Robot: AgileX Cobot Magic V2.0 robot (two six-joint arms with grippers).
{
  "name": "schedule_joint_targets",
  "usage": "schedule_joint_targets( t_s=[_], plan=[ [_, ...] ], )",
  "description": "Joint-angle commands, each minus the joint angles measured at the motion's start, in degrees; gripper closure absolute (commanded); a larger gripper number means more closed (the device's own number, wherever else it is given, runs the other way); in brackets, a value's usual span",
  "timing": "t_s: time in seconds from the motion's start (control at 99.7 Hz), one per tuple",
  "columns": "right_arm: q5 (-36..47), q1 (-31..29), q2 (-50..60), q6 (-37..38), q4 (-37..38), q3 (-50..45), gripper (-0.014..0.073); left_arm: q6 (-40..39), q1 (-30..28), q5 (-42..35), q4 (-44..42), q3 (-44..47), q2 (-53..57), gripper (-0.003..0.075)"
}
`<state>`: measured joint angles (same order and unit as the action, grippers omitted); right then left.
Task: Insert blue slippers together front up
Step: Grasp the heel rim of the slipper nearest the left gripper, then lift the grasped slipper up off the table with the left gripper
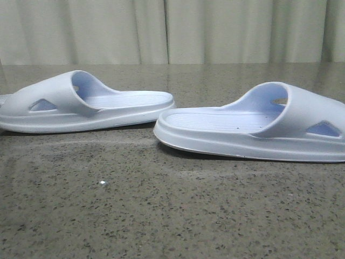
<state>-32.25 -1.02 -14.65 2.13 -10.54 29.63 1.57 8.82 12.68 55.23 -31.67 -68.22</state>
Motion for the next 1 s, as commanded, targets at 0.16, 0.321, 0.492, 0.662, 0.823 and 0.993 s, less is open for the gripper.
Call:
schedule_joint_targets(
  t_s=[0.16, 0.321, 0.492, 0.662, 0.823, 0.993],
  plan=[
    [4.88, -0.34, -1.17, -0.05, -0.35, 1.85, 0.0169, 0.16, 2.64, -0.11, 1.66, -4.48, -2.42, 0.0265],
    [4.88, -0.34, -1.17, -0.05, -0.35, 1.85, 0.0169, 0.16, 5.4, -0.52, 3.71, -5.22, -4.94, 0.0265],
    [4.88, -0.34, -1.17, -0.05, -0.35, 1.85, 0.0169, 0.16, 6.61, -0.27, 3.97, -6.19, -7.36, 0.0265],
    [4.66, -0.34, -1.17, -0.05, -0.35, 1.85, 0.0169, 0.16, 6.71, -0.51, 5.23, -6.31, -8.3, 0.0293],
    [4.66, -0.34, -1.17, -0.05, -0.35, 1.85, 0.0169, 0.16, 6.71, -0.51, 5.23, -6.31, -8.3, 0.0485],
    [4.57, -0.34, -1.17, -0.05, -0.35, 1.85, 0.0169, 0.16, 6.71, -0.51, 5.23, -6.31, -8.3, 0.0703]
  ],
)
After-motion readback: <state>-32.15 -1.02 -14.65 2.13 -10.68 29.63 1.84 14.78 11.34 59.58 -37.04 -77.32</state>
